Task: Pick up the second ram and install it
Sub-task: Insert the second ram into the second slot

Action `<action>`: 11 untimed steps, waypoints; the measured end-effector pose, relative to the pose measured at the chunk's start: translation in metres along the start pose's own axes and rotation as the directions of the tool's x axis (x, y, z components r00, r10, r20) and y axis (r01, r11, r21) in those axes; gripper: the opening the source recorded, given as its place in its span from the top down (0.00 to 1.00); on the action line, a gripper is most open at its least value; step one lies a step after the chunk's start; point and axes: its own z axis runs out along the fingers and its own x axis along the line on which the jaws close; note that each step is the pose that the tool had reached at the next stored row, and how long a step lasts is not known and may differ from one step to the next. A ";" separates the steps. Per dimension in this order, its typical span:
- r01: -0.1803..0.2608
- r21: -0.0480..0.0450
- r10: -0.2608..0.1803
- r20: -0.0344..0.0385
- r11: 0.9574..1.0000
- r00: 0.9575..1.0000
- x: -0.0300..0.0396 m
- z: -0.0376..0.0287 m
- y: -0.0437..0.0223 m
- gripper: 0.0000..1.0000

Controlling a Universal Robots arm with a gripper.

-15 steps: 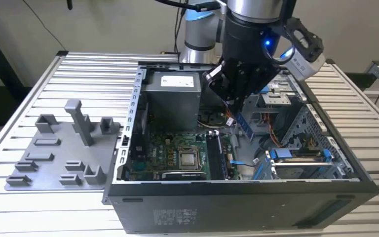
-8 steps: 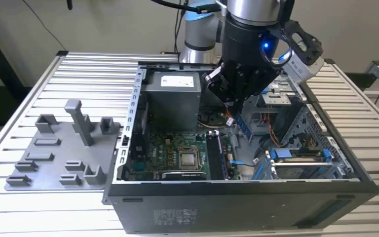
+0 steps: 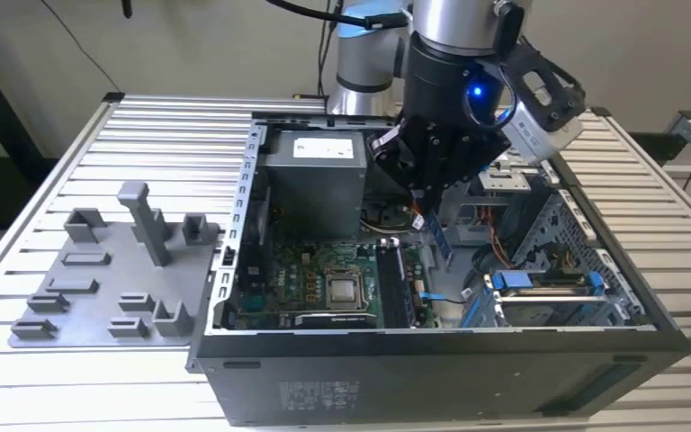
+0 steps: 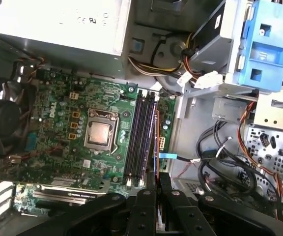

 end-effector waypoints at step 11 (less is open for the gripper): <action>-0.117 0.009 0.117 0.000 0.993 0.993 0.0002 0.0063 -0.0002 0.86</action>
